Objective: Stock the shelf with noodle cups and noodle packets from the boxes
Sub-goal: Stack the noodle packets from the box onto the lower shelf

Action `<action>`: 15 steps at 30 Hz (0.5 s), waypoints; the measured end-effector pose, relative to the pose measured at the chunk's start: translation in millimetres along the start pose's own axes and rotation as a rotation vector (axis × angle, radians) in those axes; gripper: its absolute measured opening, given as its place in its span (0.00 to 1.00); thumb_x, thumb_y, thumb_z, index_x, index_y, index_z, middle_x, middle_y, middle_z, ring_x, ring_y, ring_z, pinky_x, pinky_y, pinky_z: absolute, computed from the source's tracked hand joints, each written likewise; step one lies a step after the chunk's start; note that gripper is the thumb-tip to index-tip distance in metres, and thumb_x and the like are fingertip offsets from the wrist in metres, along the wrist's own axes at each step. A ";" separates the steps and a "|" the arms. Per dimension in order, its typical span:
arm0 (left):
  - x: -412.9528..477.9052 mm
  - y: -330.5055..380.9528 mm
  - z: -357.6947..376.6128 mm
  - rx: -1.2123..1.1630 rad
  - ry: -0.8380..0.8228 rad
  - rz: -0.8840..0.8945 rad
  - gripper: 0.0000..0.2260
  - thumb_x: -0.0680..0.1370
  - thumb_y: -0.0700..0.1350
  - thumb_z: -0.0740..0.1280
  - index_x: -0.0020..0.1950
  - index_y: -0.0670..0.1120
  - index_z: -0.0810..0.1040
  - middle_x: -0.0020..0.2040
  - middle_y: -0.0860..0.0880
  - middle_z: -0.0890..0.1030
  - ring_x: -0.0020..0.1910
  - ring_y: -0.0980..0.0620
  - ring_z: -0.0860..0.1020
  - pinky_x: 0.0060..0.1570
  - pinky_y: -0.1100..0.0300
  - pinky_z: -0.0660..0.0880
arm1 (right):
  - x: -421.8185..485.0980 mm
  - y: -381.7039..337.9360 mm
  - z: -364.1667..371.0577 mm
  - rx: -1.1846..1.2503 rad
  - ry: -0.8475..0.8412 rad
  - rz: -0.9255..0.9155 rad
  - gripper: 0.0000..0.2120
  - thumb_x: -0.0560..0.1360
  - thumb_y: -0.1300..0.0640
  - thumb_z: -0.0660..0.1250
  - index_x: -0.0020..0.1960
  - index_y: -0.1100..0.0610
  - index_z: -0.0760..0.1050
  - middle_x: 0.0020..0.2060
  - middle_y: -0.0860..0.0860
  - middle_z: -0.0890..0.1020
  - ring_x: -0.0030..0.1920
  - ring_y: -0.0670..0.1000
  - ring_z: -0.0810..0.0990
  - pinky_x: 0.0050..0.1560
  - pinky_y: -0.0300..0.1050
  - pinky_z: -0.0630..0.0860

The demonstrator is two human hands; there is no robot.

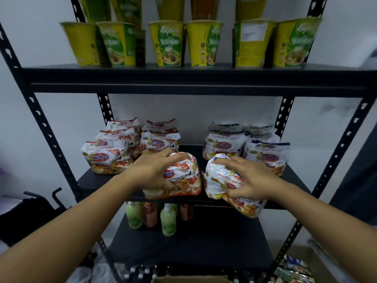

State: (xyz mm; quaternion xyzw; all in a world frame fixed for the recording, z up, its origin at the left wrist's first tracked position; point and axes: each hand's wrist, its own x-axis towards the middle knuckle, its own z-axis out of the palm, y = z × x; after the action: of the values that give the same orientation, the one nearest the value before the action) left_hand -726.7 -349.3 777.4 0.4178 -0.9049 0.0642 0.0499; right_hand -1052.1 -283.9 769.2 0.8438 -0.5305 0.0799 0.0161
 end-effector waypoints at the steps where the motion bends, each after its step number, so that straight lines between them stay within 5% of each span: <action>1: 5.4 -4.8 0.3 0.004 0.000 -0.007 0.43 0.73 0.62 0.74 0.77 0.68 0.48 0.69 0.55 0.66 0.60 0.50 0.73 0.48 0.55 0.77 | 6.5 3.8 -2.2 0.002 -0.004 -0.001 0.44 0.69 0.37 0.71 0.76 0.26 0.48 0.64 0.42 0.72 0.39 0.41 0.71 0.35 0.38 0.67; 4: 18.8 -21.2 6.4 0.005 0.016 0.017 0.43 0.72 0.60 0.76 0.78 0.67 0.51 0.66 0.55 0.69 0.56 0.53 0.73 0.42 0.60 0.72 | 24.5 12.7 -3.4 -0.004 -0.011 -0.025 0.44 0.70 0.38 0.71 0.77 0.27 0.48 0.70 0.44 0.70 0.46 0.37 0.73 0.40 0.38 0.69; 7: 31.3 -38.7 15.1 0.007 0.022 0.047 0.43 0.71 0.60 0.77 0.78 0.66 0.54 0.62 0.56 0.69 0.49 0.56 0.71 0.38 0.61 0.69 | 42.1 18.5 0.5 -0.075 -0.009 -0.060 0.44 0.70 0.37 0.69 0.77 0.26 0.46 0.77 0.46 0.64 0.59 0.44 0.75 0.43 0.40 0.71; 11: 50.4 -63.8 21.6 0.018 -0.010 0.050 0.43 0.72 0.62 0.76 0.79 0.67 0.51 0.68 0.55 0.67 0.56 0.55 0.71 0.44 0.61 0.70 | 67.5 25.1 8.6 -0.108 -0.023 -0.045 0.44 0.69 0.35 0.67 0.75 0.25 0.43 0.74 0.44 0.65 0.51 0.42 0.72 0.43 0.42 0.75; 15: 64.7 -77.5 22.7 0.033 -0.013 0.073 0.44 0.72 0.61 0.76 0.79 0.66 0.52 0.71 0.56 0.66 0.58 0.55 0.71 0.46 0.61 0.70 | 86.3 33.1 17.3 -0.124 -0.018 -0.016 0.44 0.70 0.35 0.67 0.76 0.26 0.42 0.75 0.45 0.64 0.66 0.48 0.71 0.50 0.43 0.74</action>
State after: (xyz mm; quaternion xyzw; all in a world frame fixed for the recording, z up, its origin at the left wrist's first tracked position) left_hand -710.2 -451.2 770.1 0.3858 -0.9186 0.0782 0.0347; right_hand -1043.1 -377.4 763.4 0.8459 -0.5280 0.0391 0.0644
